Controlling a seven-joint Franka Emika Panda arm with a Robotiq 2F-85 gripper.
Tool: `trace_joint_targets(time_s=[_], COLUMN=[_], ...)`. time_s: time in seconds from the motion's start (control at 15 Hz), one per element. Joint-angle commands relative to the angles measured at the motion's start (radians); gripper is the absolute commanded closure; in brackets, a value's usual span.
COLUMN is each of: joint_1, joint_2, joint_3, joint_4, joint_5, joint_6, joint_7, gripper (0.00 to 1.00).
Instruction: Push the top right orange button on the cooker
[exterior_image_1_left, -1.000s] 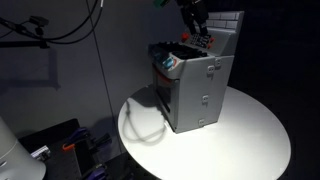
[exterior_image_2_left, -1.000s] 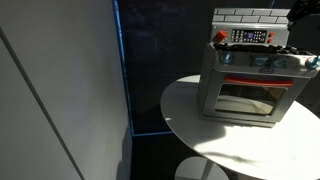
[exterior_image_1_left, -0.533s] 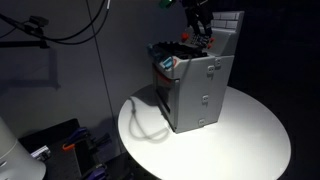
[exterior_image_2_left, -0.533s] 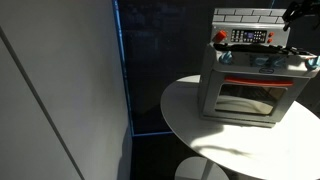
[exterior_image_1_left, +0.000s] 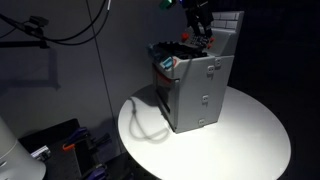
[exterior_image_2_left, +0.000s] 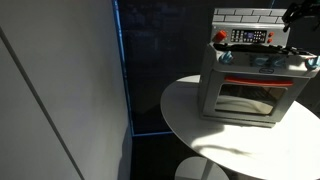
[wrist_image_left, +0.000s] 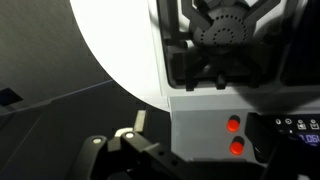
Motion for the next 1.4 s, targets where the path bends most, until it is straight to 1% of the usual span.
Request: trace_joint_targets(time_s=[0.0, 0.47, 0.93, 1.33], joint_1=[0.018, 0.025, 0.035, 0.046], joint_2=[0.022, 0.069, 0.109, 0.131], joint_3=[-0.022, -0.039, -0.055, -0.064], joint_4=[0.02, 0.054, 0.122, 0.143], joint_5=[-0.028, -0.025, -0.016, -0.011], joint_6=[0.017, 0.046, 0.04, 0.035], joint_7=[0.049, 0.083, 0.08, 0.078], gripper=[0.0, 0.0, 0.0, 0.0])
